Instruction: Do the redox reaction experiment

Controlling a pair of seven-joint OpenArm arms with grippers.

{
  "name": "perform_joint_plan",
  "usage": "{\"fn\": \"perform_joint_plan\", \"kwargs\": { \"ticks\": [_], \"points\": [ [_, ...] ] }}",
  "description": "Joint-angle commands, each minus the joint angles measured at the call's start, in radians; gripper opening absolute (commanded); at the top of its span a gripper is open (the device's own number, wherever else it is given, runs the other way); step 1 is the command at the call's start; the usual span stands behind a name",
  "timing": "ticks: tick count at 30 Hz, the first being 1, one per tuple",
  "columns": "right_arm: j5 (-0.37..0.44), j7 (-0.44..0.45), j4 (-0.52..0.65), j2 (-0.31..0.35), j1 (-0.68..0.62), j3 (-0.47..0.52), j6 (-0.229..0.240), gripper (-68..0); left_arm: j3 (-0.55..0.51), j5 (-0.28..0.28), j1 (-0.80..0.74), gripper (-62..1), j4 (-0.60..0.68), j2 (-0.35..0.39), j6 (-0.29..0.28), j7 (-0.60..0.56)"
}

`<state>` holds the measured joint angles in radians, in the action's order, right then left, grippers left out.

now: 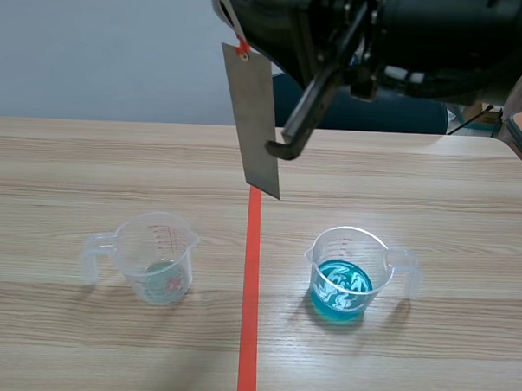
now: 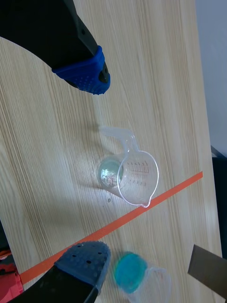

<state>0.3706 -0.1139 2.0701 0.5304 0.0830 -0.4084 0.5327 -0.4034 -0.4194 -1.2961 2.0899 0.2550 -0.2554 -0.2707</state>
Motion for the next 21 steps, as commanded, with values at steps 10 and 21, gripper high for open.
{"fn": "perform_joint_plan", "kwargs": {
  "ticks": [10,21],
  "points": [
    [0.008,0.248,0.022,0.209,-0.187,0.218,0.037,-66.8,0.001,-0.003,0.003,1.4,0.019,-0.005,-0.002,-0.018],
    [0.008,0.357,0.015,0.362,-0.306,0.357,0.037,-66.8,0.001,-0.003,0.003,1.4,0.019,-0.005,-0.002,-0.018]
  ]
}}
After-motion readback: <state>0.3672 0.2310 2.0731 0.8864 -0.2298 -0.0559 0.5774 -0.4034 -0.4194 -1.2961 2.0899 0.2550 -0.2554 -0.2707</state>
